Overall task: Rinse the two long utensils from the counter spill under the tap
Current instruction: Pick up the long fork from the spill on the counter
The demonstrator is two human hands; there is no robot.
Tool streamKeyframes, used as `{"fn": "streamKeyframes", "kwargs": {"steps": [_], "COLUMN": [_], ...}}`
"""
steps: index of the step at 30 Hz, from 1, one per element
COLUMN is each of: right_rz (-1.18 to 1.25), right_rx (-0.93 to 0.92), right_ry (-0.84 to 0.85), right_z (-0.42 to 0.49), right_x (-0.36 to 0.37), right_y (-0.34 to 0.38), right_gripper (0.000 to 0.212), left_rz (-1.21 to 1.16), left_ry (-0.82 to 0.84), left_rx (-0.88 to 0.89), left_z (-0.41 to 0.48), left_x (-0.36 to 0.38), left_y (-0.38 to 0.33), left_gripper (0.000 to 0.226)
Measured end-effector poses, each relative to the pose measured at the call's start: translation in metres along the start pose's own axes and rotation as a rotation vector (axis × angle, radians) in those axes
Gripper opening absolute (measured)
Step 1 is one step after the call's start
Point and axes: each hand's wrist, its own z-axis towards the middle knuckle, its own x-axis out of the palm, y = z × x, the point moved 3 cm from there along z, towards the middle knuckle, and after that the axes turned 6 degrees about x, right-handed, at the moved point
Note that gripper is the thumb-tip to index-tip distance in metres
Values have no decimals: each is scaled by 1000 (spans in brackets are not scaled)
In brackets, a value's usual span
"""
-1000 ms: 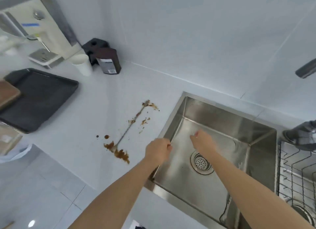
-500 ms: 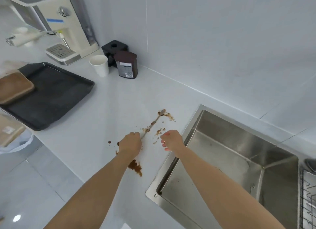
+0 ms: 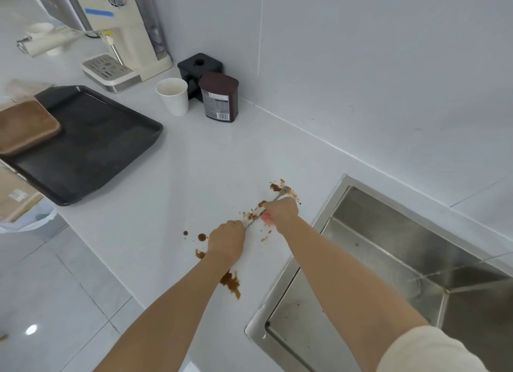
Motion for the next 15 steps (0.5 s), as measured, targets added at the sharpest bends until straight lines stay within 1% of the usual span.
{"fn": "streamKeyframes", "kwargs": {"steps": [2,5,6,7,8,9,12,15], "right_rz": [25,134,160,178,187,203,284,384], "right_rx": [27,73,81,79,72,58,22,-37], "right_ry": [19,78,108,121,123,119,117,103], "right_z": [3,5,5,5,1,-3,-14,-28], "right_x": [2,4,3,3,0,-4,-27,-63], "right_y": [-1,-4,-4,-3,-2,0,5,10], "right_gripper": [22,32,32,27,20,20,25,25], "left_rz": [-16,-26,-23,-17,-10,-3,-11,-54], "left_ry": [6,-6,-17,-28,-38,-49,-87,-111], "left_rx": [5,17,21,27,33,39,62,116], "left_z": [-2,-7,-10,-12,-14,-15,-13,-9], "left_x": [0,-3,-6,-9,-13,-17,-30,-44], "left_y": [1,2,2,1,-1,-3,-13,-36], "left_gripper": [30,31,31,31,30,30,27,23]}}
